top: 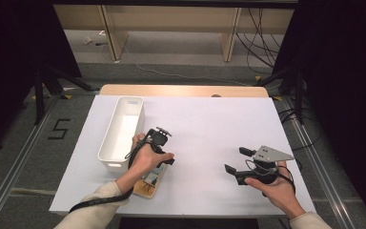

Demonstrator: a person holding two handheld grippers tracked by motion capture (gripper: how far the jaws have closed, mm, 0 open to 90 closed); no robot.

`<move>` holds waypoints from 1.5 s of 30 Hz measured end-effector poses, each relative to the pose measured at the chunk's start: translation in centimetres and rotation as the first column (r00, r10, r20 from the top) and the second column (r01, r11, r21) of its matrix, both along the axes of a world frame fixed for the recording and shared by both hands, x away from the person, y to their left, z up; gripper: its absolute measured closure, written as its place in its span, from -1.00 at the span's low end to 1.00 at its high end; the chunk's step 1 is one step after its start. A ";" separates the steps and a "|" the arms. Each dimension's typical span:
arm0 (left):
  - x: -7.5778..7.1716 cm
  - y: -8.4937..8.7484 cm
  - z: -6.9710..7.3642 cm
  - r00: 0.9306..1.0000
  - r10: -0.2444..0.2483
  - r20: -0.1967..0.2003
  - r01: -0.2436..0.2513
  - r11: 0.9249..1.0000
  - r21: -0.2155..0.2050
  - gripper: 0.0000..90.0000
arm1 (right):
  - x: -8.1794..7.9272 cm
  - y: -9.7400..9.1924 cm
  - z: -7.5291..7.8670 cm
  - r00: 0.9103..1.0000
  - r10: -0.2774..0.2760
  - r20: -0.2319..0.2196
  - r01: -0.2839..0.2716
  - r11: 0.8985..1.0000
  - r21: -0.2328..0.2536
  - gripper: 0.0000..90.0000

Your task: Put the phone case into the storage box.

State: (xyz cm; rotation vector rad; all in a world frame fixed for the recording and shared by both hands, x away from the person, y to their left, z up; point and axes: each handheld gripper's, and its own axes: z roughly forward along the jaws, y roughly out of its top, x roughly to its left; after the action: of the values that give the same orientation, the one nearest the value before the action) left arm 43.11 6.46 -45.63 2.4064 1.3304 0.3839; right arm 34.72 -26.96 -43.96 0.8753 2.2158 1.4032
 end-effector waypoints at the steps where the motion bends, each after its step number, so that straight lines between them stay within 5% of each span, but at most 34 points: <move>1: 0.0 0.0 -0.1 1.000 0.003 -0.003 -0.003 1.000 0.001 -0.70 | 0.0 0.0 0.0 1.000 0.000 0.000 0.000 1.000 0.000 -0.65; 45: 0.4 -0.3 -1.2 0.997 0.064 -0.042 -0.061 0.997 0.057 -0.80 | 0.0 0.0 0.0 1.000 0.002 -0.003 -0.002 1.000 -0.008 -0.66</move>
State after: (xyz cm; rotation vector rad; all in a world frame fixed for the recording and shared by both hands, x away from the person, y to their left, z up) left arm 43.53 6.18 -46.79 2.4358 1.4347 0.3921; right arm 34.70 -26.93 -43.97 0.8731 2.2230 1.3936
